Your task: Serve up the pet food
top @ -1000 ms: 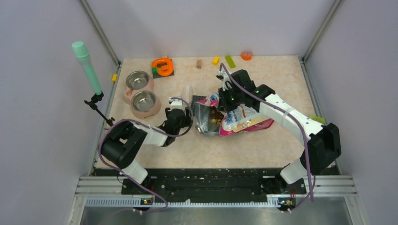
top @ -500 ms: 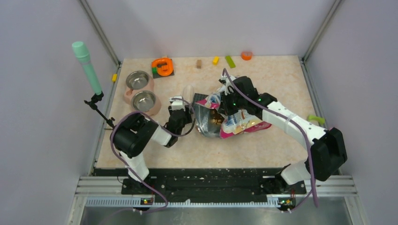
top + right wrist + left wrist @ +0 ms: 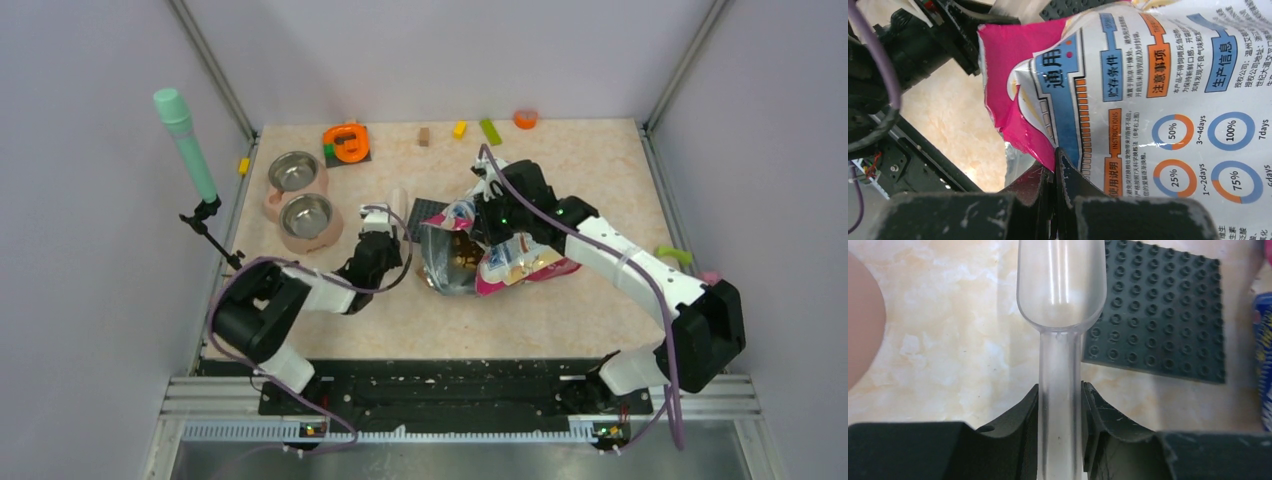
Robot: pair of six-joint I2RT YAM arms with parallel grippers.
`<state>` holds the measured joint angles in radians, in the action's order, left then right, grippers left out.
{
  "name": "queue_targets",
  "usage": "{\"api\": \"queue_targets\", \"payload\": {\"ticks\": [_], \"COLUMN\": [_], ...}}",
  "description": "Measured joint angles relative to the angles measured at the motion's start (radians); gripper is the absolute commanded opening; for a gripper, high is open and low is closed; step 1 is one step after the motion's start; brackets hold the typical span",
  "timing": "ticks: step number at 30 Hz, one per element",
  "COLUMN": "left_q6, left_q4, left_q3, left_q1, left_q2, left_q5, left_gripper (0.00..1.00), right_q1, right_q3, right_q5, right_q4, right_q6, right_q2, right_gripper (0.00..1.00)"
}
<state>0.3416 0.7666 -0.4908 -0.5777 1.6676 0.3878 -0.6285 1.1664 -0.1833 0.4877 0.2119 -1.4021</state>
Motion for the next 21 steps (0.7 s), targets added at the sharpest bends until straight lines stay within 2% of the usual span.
{"api": "queue_targets", "payload": {"ticks": [3, 6, 9, 14, 21], "left_q6": [0.000, -0.006, -0.034, -0.077, -0.087], "left_q4": [-0.284, -0.599, -0.837, -1.147, -1.465], "left_q3": [-0.068, -0.243, -0.407, -0.557, -0.630], "left_q1": [0.000, 0.000, 0.000, 0.001, -0.010], "left_q2": [-0.163, -0.291, -0.380, -0.496, -0.566], "left_q5": [-0.055, -0.103, -0.138, -0.217, -0.486], "left_gripper": [0.00, 0.00, 0.00, 0.00, 0.00], "right_q1": [0.000, 0.005, 0.019, 0.032, 0.051], "right_q3": [0.085, 0.178, 0.264, 0.372, 0.407], "right_q5": [0.021, 0.058, 0.074, 0.078, 0.053], "right_q4": [0.083, 0.164, 0.239, 0.309, 0.310], "right_q6": [0.000, -0.001, 0.002, 0.026, 0.058], "right_q2": [-0.002, -0.017, -0.055, -0.134, -0.180], "right_gripper": [0.00, 0.00, 0.00, 0.00, 0.00]}}
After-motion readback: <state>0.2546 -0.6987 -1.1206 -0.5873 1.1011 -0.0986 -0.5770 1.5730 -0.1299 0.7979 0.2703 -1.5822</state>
